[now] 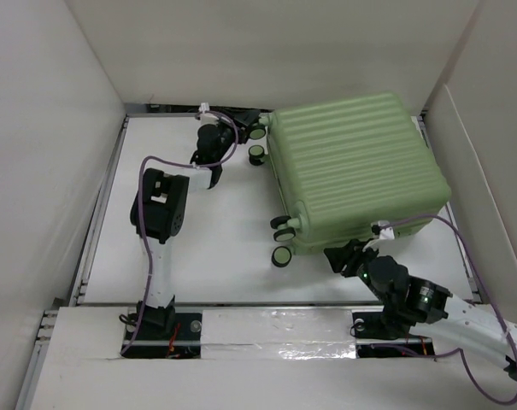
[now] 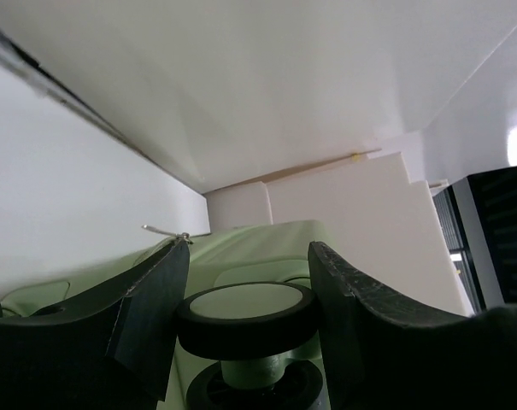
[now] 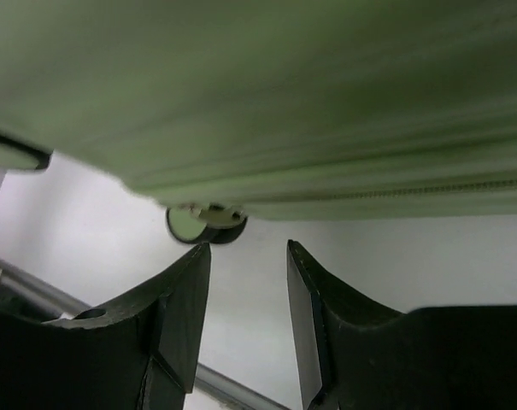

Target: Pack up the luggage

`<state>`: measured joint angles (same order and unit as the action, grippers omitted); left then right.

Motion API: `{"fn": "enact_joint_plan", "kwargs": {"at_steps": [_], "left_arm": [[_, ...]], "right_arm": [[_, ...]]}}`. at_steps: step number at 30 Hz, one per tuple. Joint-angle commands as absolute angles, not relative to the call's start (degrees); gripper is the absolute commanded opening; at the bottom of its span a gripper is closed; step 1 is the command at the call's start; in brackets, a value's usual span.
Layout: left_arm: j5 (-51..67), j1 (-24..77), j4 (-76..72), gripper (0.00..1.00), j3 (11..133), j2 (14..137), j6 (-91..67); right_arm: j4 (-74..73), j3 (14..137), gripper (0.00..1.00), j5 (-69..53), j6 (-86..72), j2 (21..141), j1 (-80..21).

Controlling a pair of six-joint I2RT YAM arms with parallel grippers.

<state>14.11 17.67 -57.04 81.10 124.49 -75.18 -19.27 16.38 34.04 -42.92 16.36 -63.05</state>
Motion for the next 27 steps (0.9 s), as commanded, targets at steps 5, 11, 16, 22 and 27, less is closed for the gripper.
{"fn": "enact_joint_plan", "kwargs": {"at_steps": [5, 11, 16, 22, 27], "left_arm": [[13.54, 10.55, -73.62, 0.00, 54.52, 106.36, -73.83], [10.46, 8.61, -82.79, 0.00, 33.77, 93.71, -75.32], [5.90, 8.61, -77.36, 0.00, 22.61, 77.75, -71.03], [-1.84, 11.34, -58.03, 0.00, 19.08, 59.02, -63.73], [-3.86, 11.34, -47.48, 0.00, 18.90, 50.55, -61.35]], "right_arm": [[-12.76, 22.49, 0.40, 35.52, -31.57, 24.50, -53.63], [5.78, 22.41, 0.31, 14.37, -19.52, 34.44, -33.72], [19.85, 24.86, 0.29, -9.12, -16.35, 49.09, -22.86], [28.64, 30.93, 0.29, -16.78, -16.87, 61.77, -20.83], [30.84, 33.14, 0.30, -17.85, -16.96, 65.04, -19.52]]}}
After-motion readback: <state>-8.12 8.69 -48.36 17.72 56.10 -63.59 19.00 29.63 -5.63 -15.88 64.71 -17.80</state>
